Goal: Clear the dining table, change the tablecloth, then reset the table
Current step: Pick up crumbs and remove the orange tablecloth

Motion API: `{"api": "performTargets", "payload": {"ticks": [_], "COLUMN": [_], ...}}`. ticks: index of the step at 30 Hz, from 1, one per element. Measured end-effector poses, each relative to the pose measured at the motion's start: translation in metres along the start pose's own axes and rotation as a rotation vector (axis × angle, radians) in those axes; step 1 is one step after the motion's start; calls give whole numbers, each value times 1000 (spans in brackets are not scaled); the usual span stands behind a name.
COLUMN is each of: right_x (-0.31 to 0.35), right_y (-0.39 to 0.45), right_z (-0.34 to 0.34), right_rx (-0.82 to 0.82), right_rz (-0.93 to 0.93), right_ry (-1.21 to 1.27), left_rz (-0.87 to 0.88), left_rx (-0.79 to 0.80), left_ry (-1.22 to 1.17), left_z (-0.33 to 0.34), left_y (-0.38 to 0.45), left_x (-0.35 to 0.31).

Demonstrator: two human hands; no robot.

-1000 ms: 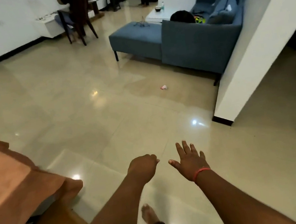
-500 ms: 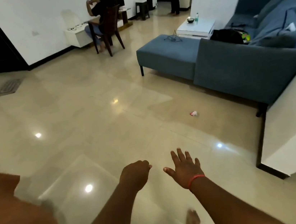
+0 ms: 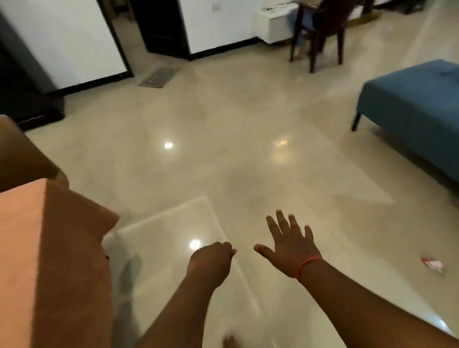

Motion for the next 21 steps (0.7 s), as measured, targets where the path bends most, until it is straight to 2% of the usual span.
{"api": "performTargets", "payload": {"ticks": [8, 11, 17, 21], "right_x": [88, 131, 231, 307], "right_y": [199, 274, 399, 493], "right_z": [-37, -64, -93, -102], "right_rx": [80, 44, 62, 95], "right_rz": [-119, -145, -264, -369], "right_ry": [-135, -138, -158, -184], "left_rz": [-130, -177, -290, -399], "left_rx": [-1, -23, -37, -11], "left_ry": [-90, -106, -159, -195], "left_z": [-40, -71, -110, -113], "left_y": [139, 188, 254, 297], "left_x": [144, 207, 327, 414]}}
Point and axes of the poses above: each hand's wrist, its own y-axis towards the middle knuckle, its own z-axis out of the palm, x = y × z, the point moved 4 cm from there along y, towards the middle knuckle, and after that the axes turned 1 degree about y, right-handed, at the moved point
